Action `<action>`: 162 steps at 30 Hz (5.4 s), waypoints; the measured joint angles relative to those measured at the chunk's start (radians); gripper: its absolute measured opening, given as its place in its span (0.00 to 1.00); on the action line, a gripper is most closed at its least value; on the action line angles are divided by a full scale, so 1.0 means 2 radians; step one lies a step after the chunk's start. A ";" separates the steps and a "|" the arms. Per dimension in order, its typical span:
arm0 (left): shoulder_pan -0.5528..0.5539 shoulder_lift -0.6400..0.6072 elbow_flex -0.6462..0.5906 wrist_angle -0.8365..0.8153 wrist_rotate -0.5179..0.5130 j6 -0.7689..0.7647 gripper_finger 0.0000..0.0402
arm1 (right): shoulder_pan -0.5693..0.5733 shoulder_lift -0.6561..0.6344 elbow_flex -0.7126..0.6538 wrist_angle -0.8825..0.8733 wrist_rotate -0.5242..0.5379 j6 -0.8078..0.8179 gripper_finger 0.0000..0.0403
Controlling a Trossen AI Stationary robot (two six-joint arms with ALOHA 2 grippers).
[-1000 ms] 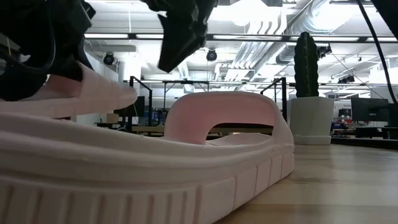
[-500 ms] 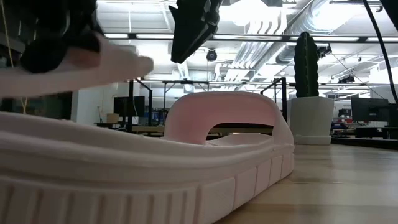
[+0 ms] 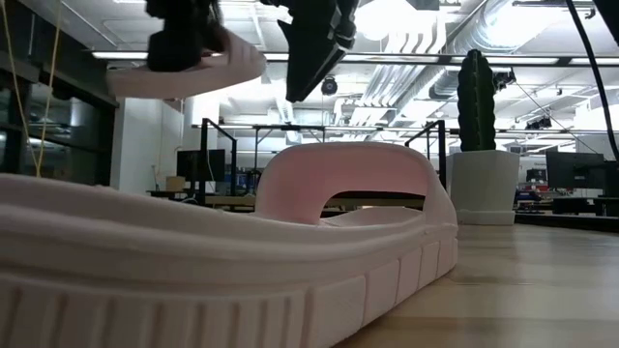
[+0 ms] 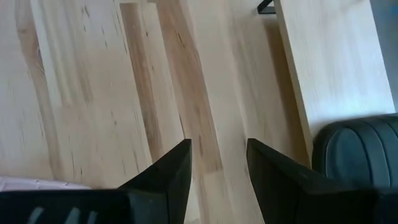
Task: Pick and place slides into the shelf
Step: Put the left pink slide on the shelf
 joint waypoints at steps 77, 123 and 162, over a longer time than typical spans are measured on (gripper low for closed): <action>0.415 -0.109 -0.085 0.546 0.434 0.424 0.01 | 0.149 -0.072 0.000 -0.229 0.274 0.279 0.36; 0.448 -0.008 -0.153 0.679 0.382 0.484 0.01 | 0.147 -0.072 0.000 -0.228 0.272 0.280 0.36; 0.467 0.023 -0.152 0.604 0.364 0.500 0.24 | 0.147 -0.072 0.000 -0.227 0.271 0.281 0.36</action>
